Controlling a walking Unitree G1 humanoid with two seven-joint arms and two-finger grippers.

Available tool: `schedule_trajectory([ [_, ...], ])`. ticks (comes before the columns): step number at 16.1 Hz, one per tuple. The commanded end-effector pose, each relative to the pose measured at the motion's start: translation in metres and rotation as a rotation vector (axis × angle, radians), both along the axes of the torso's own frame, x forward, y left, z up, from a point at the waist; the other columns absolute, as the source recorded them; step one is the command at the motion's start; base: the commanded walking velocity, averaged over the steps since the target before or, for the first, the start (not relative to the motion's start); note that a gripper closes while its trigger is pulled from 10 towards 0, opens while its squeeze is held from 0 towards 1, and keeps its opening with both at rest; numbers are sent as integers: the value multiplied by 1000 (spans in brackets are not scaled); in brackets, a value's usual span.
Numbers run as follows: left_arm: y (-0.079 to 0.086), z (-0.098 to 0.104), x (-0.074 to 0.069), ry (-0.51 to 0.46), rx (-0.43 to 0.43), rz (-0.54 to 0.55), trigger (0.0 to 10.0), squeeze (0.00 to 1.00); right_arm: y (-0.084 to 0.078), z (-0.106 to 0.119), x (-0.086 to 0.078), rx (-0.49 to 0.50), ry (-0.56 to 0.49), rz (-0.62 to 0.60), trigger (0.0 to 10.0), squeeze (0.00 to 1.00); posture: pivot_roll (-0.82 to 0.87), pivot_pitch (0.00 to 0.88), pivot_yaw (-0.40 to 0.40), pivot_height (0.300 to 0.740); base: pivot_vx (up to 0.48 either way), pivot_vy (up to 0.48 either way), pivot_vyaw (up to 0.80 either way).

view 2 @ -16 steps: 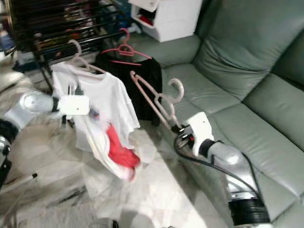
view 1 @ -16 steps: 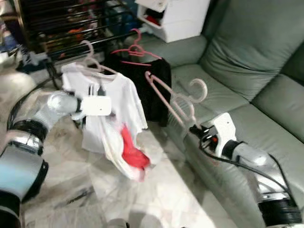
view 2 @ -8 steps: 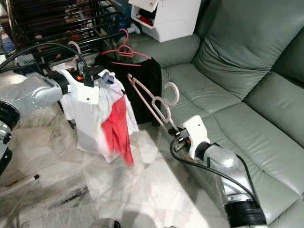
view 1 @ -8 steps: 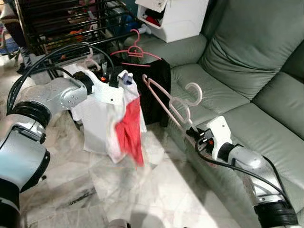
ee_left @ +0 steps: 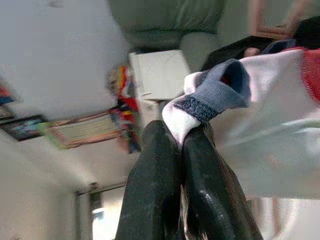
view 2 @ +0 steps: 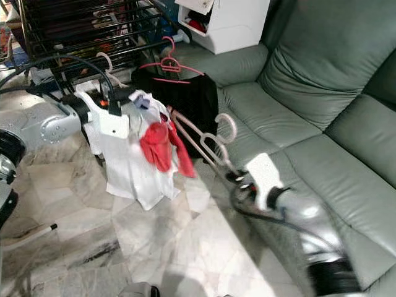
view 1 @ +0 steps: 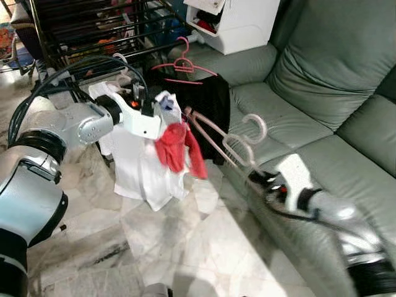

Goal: Hang hanger

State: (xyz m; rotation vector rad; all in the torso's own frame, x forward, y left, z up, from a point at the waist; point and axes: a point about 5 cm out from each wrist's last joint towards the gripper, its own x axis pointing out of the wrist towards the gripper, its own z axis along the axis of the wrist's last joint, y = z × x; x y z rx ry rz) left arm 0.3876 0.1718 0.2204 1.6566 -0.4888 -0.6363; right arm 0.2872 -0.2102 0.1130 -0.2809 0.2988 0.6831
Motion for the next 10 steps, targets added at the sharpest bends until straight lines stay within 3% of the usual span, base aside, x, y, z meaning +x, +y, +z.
schedule_trajectory([
  [1,1,-11,-3,67,-9,-1,10000,0,-8,22,5,7,-36,34,10000,0,-15,44,81,740,0,0,0],
  [6,-4,-22,-8,86,-38,-38,10000,0,-41,45,-11,-63,96,171,10000,0,-41,49,72,740,0,0,0],
  [8,-7,-17,-6,171,-200,-4,10000,0,-51,39,-15,-110,153,168,10000,0,-41,49,72,740,0,0,0],
  [9,-7,-17,-6,197,-236,6,10000,0,-51,38,-16,-113,160,163,10000,0,-41,49,72,740,0,0,0],
  [10,-5,-9,6,295,-527,145,10000,0,-49,32,-16,-130,163,156,10000,0,-39,50,74,740,0,0,0],
])
